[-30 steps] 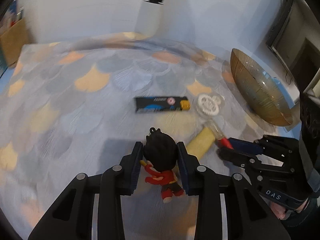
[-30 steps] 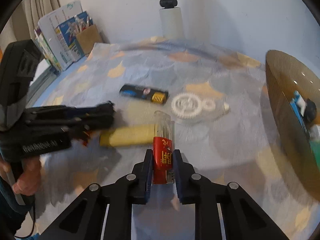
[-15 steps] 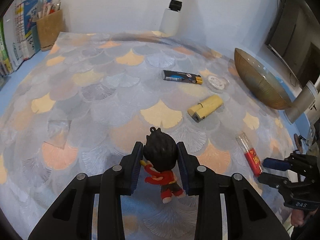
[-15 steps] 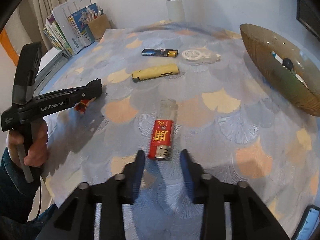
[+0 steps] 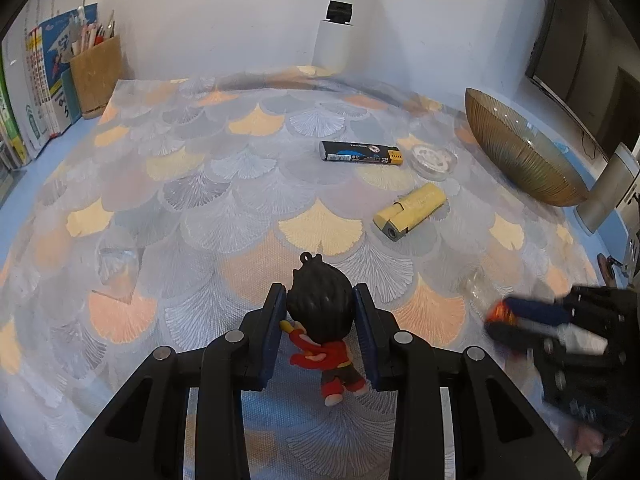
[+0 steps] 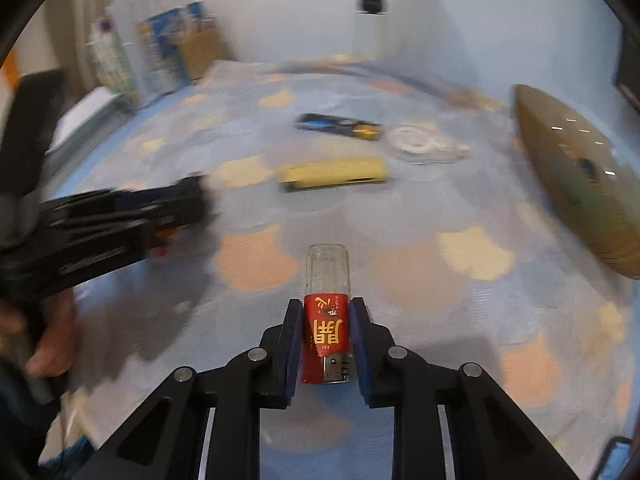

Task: Organize rigid objects
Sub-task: 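Carry the figure and red lighter over the amber bowl and open both tools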

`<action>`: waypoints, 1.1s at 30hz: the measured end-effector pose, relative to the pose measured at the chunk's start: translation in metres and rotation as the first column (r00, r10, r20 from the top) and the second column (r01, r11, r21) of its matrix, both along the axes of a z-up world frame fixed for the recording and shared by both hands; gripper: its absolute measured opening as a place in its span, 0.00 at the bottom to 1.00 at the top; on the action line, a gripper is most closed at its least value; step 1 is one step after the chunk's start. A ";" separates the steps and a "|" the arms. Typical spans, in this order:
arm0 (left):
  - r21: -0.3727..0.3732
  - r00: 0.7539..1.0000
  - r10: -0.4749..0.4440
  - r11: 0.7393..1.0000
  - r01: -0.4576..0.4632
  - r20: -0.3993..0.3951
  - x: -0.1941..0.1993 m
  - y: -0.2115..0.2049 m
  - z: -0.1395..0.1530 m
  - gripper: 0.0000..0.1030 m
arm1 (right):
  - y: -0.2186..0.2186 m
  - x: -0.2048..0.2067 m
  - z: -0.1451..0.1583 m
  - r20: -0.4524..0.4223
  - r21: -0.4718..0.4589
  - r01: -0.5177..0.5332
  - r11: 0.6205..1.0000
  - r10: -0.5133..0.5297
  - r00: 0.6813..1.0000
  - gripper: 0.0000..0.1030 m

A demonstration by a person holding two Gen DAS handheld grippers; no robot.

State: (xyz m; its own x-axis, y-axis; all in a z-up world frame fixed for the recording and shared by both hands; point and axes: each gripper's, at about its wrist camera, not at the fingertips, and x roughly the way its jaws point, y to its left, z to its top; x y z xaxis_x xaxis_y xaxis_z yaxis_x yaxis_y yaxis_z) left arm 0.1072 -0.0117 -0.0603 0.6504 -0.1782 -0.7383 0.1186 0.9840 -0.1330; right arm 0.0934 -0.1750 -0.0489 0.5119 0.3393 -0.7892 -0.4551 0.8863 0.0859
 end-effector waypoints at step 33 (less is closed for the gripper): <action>-0.062 0.941 -0.328 0.941 0.334 0.086 0.141 -0.229 0.097 0.29 | -0.277 0.099 0.120 0.089 0.056 0.538 0.841 -0.541 0.836 0.22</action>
State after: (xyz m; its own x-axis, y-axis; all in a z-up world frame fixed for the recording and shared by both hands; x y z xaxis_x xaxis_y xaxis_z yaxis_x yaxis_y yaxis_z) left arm 0.2479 -0.2411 0.0363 0.5970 -0.4455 -0.6672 0.4479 0.8750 -0.1834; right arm 0.1923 -0.4518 0.0708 0.6935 0.0075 -0.7204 0.0877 0.9916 0.0947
